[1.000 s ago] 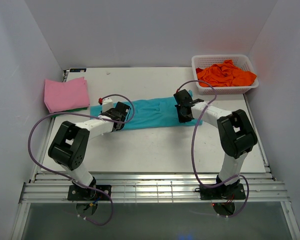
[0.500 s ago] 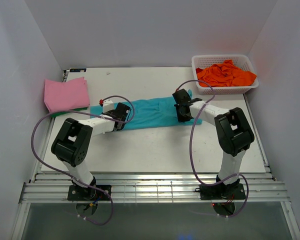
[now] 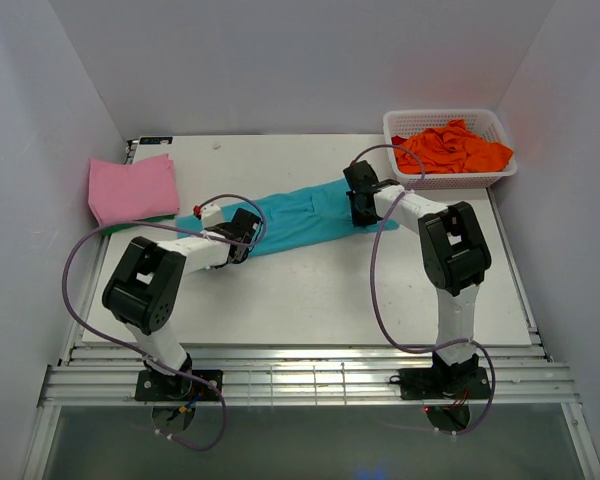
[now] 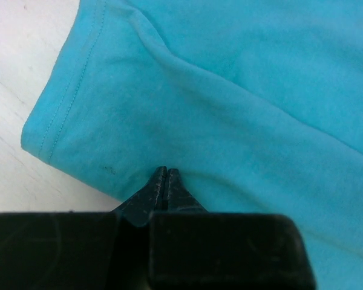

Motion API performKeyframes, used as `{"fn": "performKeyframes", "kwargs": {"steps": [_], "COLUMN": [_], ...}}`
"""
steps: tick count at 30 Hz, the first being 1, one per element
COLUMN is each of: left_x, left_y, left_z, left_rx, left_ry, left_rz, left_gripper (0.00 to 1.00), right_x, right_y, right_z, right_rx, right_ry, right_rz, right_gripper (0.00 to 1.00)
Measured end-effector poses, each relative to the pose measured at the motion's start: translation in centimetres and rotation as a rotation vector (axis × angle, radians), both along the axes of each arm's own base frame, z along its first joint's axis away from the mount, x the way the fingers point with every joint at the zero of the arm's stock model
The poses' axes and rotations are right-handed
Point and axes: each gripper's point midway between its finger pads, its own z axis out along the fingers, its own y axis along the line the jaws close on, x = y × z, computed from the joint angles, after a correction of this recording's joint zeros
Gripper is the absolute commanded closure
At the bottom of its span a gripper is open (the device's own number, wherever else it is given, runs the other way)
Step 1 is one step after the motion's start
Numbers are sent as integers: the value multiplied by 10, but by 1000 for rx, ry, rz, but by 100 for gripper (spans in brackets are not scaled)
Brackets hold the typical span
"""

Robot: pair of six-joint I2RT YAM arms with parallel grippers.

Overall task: Fold and stack the t-shirts
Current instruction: Fold the tshirt

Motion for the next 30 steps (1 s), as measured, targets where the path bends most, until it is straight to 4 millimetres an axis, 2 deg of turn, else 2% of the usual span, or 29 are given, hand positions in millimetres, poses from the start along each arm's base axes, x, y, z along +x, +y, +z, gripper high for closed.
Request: {"fn": "performKeyframes", "kwargs": {"steps": [4, 12, 20, 24, 30], "left_x": [-18, -70, -105, -129, -169], "left_y": [-14, -66, -115, -138, -160], "left_z": [-1, -1, 0, 0, 0], "left_rx": [-64, -233, -316, -349, -341], "left_ry": [-53, -130, -119, -91, -55], "left_rz": [11, -35, -80, -113, -129], "left_gripper": [100, 100, 100, 100, 100], "right_x": [21, 60, 79, 92, 113], "right_y": [2, 10, 13, 14, 14], "right_z": [2, 4, 5, 7, 13], "right_rx": [-1, -11, -38, -50, -59], "right_ry": [-13, -30, -46, -62, -99], "right_rz": [-7, 8, 42, 61, 76], "right_gripper": [92, 92, 92, 92, 92]}}
